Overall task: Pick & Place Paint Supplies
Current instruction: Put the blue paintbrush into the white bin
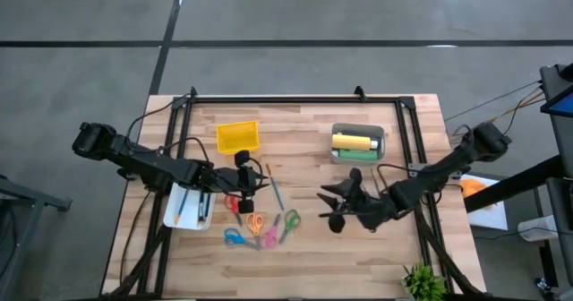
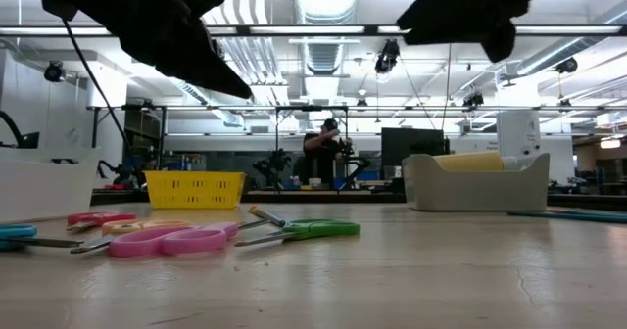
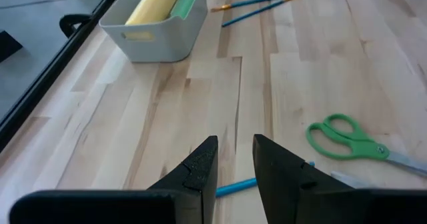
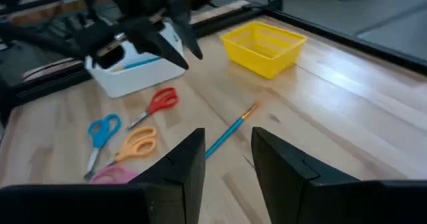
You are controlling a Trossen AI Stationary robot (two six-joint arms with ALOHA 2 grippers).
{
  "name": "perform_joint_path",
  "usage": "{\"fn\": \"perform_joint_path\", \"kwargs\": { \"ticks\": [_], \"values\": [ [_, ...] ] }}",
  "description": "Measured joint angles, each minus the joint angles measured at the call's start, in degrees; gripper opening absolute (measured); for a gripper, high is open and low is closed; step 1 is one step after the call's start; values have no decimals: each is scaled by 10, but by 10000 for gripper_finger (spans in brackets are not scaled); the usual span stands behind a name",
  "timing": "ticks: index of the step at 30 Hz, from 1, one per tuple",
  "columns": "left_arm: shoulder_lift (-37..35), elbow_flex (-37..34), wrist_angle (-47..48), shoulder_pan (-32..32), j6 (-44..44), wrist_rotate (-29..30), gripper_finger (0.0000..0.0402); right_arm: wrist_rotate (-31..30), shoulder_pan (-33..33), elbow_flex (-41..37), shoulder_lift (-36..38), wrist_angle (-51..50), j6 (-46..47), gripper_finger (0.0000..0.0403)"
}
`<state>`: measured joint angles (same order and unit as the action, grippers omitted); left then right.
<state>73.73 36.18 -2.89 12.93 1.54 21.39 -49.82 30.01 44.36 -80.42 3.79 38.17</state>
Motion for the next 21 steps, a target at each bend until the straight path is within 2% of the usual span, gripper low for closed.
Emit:
{"fn": "perform_joint_path", "kwargs": {
  "ticks": [6,13,21],
  "values": [
    [0,0,6,0,0,0,96,-44,30,-53,51,62,-84,120],
    [0,0,17,0,1,0,96,-44,36,-80,104,75,-148,120],
    [0,0,19,0,1,0,96,-43,36,-81,116,76,-206,120]
  ]
}}
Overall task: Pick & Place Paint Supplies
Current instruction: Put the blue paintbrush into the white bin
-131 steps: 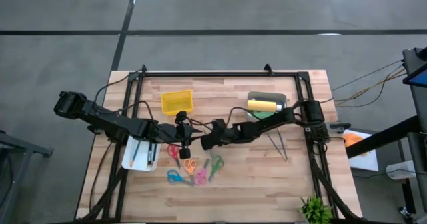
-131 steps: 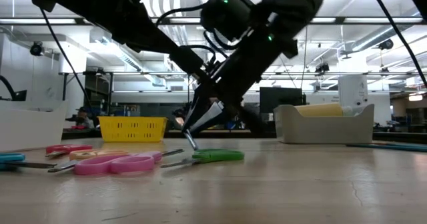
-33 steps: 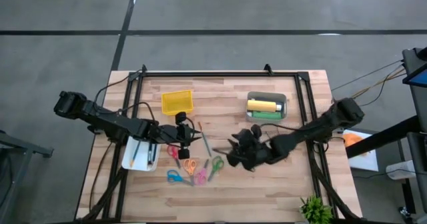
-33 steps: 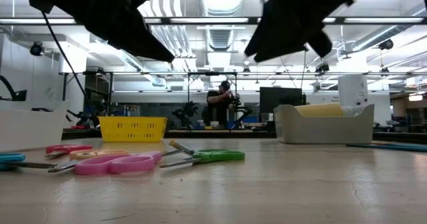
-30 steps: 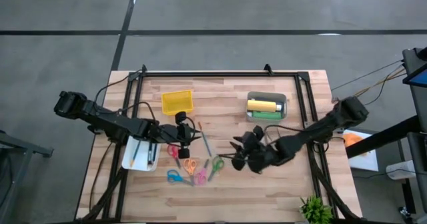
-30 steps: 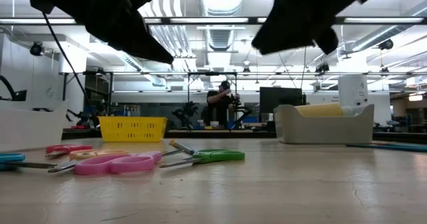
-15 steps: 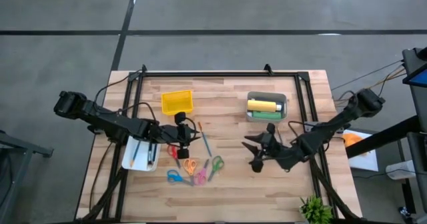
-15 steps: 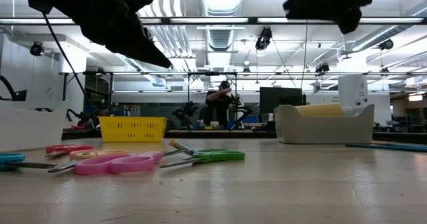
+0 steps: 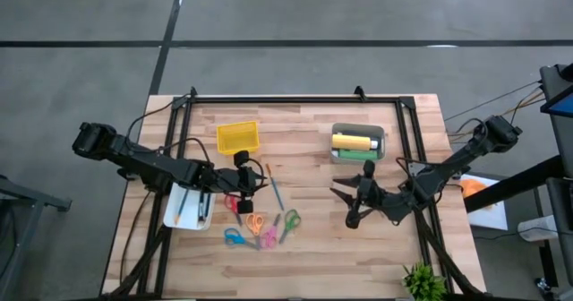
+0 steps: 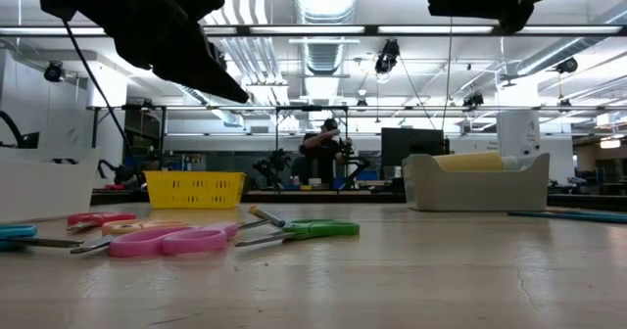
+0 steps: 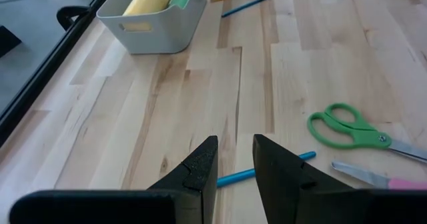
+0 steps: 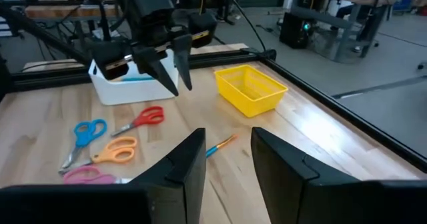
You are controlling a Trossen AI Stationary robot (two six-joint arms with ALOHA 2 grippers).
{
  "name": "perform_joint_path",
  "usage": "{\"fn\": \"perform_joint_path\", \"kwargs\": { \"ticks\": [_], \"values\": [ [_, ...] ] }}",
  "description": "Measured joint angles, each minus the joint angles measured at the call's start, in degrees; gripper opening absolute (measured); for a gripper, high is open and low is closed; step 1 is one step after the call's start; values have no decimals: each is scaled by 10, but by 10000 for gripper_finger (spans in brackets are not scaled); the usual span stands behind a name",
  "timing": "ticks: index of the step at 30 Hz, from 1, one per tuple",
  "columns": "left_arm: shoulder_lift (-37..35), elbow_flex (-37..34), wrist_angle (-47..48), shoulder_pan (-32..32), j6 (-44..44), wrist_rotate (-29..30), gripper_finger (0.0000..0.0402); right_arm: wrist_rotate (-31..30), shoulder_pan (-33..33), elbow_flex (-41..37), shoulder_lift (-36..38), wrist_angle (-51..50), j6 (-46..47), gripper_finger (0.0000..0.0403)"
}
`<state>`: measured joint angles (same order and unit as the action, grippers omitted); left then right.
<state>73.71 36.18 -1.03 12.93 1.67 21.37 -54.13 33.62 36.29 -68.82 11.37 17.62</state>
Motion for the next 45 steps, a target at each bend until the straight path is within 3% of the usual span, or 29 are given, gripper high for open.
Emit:
{"fn": "perform_joint_path", "kwargs": {
  "ticks": [7,12,19,22,25,30,45],
  "values": [
    [0,0,1,0,4,0,96,2,0,0,1,-1,17,120],
    [0,0,0,0,65,0,96,2,0,0,1,-1,17,120],
    [0,0,0,0,328,0,96,2,0,0,1,-1,17,120],
    [0,0,3,-2,373,-17,96,2,0,0,1,-1,17,120],
    [0,13,43,-19,460,-87,96,2,0,0,1,-1,17,120],
    [-1,44,136,-37,596,-92,96,2,0,0,1,-2,17,120],
    [33,164,239,-72,633,-105,96,2,0,0,0,-3,17,120]
  ]
}}
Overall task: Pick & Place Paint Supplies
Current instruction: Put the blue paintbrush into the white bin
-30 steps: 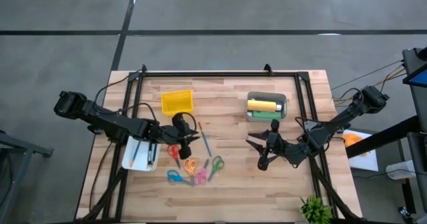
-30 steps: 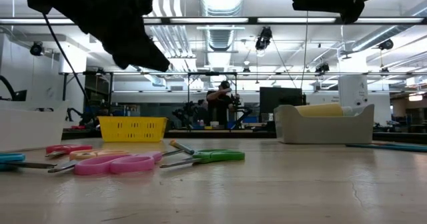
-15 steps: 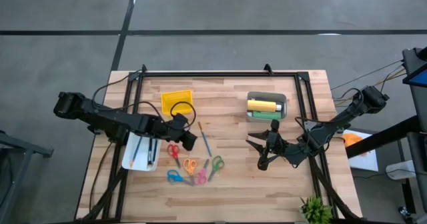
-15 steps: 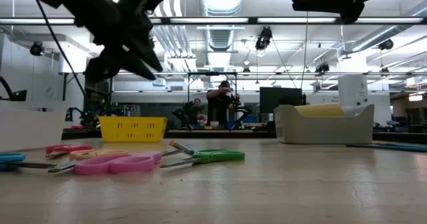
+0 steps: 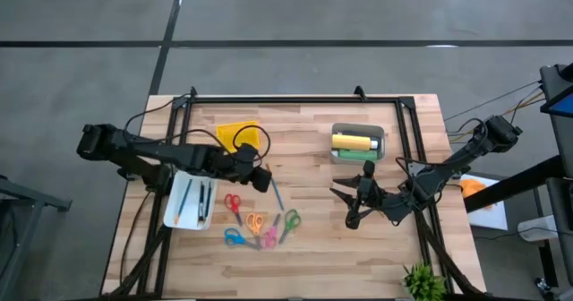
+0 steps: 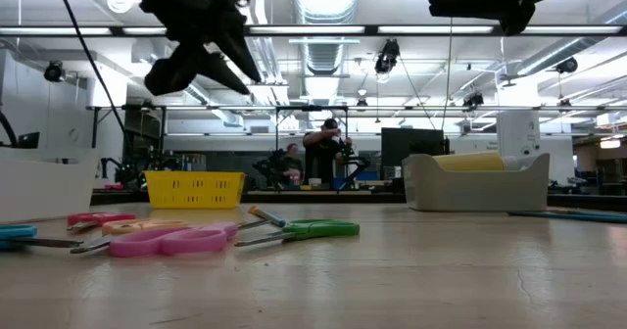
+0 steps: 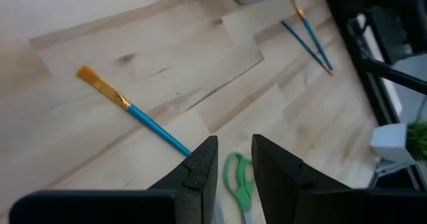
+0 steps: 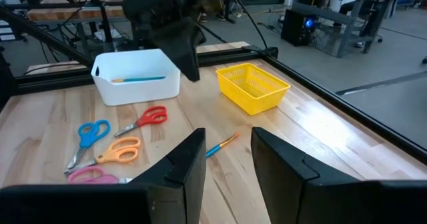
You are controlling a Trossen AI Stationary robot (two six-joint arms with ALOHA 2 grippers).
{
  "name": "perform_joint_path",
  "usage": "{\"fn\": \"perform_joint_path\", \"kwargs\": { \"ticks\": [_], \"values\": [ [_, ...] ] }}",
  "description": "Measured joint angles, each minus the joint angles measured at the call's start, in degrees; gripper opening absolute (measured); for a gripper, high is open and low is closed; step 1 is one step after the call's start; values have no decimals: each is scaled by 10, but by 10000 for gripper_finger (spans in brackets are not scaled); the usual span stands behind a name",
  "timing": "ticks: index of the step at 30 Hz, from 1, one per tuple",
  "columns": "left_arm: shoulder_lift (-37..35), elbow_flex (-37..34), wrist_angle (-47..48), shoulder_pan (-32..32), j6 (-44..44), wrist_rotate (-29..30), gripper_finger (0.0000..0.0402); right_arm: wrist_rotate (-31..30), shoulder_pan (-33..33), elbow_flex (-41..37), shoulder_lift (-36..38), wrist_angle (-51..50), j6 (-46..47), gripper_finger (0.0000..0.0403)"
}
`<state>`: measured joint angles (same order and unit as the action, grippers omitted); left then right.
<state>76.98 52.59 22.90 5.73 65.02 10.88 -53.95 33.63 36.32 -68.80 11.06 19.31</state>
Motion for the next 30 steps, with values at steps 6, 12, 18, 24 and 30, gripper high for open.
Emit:
{"fn": "perform_joint_path", "kwargs": {
  "ticks": [6,12,18,24,30],
  "values": [
    [84,41,28,-30,25,-34,96,0,0,0,0,-1,0,120],
    [171,103,81,-66,55,-74,96,0,0,0,0,-1,0,120],
    [220,135,123,-97,253,-85,96,0,0,0,0,-1,0,120],
    [238,128,90,-103,319,-106,96,0,0,0,0,-1,0,120],
    [256,128,86,-104,375,-105,96,0,0,0,0,-1,0,120]
  ]
}}
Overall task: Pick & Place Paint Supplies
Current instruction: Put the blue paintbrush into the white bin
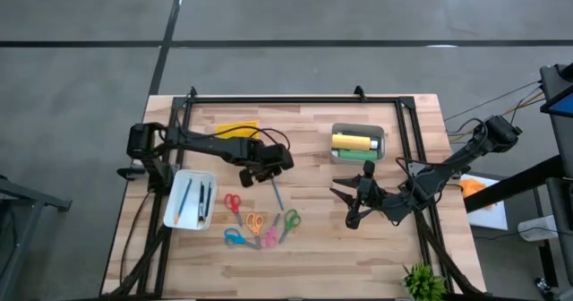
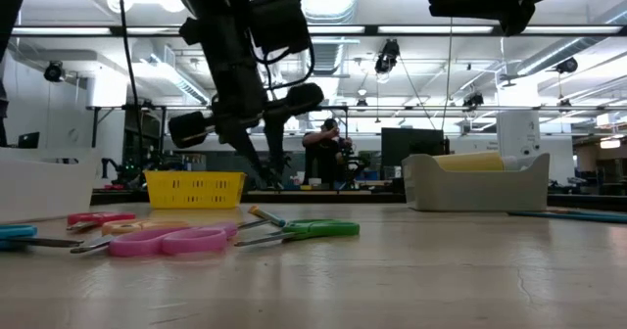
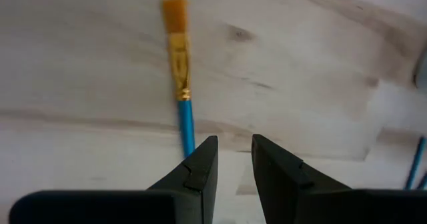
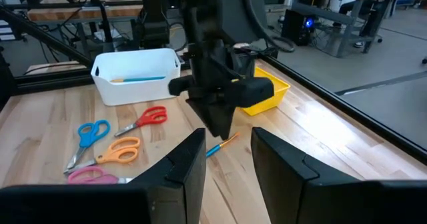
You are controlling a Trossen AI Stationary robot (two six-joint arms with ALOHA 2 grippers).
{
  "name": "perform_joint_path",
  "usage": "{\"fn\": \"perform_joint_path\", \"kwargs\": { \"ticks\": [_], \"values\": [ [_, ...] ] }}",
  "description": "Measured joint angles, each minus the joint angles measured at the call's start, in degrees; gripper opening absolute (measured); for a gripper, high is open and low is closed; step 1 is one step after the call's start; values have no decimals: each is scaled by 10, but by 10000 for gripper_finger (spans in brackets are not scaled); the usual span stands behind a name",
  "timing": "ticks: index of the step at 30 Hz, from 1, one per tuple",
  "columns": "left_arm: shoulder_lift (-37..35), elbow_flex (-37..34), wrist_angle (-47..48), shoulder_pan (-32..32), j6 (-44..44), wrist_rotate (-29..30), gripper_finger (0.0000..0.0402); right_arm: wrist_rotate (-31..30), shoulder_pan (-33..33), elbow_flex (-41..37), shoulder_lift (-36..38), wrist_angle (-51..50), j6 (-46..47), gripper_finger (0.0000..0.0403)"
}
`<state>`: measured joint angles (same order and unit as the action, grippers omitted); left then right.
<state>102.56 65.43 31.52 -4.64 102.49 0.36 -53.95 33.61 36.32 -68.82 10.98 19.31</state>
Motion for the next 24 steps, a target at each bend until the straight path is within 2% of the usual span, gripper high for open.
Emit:
{"fn": "perform_joint_path", "kwargs": {
  "ticks": [4,9,24],
  "values": [
    [5,-1,11,2,80,-3,96,0,0,0,1,-1,0,120],
    [17,-1,12,2,123,0,96,0,0,0,1,0,0,120],
    [63,-1,6,-4,155,13,96,0,0,0,1,0,0,120]
  ]
}}
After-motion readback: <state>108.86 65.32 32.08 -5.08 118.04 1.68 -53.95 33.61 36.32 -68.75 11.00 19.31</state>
